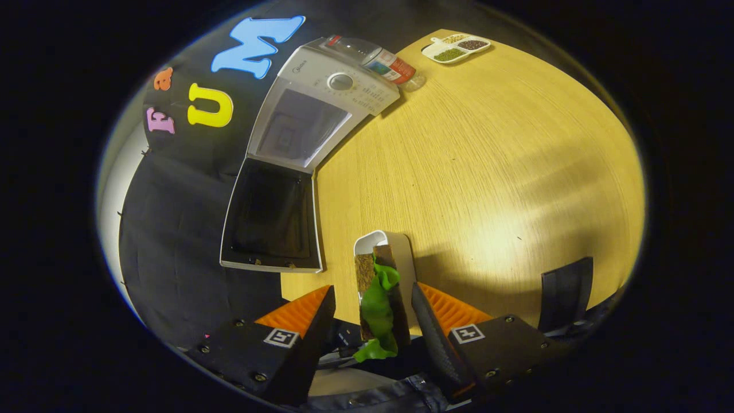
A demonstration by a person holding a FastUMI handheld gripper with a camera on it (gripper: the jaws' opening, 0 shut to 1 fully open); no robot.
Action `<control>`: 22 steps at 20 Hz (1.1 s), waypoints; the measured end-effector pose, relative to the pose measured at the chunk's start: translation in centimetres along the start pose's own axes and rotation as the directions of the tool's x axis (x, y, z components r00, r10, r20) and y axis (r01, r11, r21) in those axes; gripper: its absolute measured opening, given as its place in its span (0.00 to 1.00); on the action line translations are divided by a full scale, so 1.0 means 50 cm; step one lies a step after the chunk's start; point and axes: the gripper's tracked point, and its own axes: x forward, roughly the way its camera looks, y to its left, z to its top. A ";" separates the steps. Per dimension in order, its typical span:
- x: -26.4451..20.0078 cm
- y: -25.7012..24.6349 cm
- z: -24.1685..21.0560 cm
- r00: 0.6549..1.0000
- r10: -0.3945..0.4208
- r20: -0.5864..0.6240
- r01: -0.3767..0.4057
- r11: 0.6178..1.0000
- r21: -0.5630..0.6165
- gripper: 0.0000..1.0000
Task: Open the microwave, put the food inside, and close the microwave door.
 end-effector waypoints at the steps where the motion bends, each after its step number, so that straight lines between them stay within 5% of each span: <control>1: 0.005 0.001 -0.007 1.000 0.002 -0.012 -0.002 1.000 0.010 0.81; 3: 0.011 0.003 -0.022 1.000 -0.006 -0.031 0.006 1.000 0.010 0.81; 5: 0.014 0.006 -0.029 0.999 -0.007 -0.039 0.007 1.000 0.002 0.37; 8: 0.013 0.011 -0.033 0.999 -0.042 -0.017 0.041 0.999 -0.034 0.40; 9: 0.005 0.020 -0.038 0.999 -0.035 -0.015 0.035 0.999 -0.037 0.24; 22: -0.015 0.223 0.079 0.954 0.105 0.281 -0.103 0.994 -0.020 0.24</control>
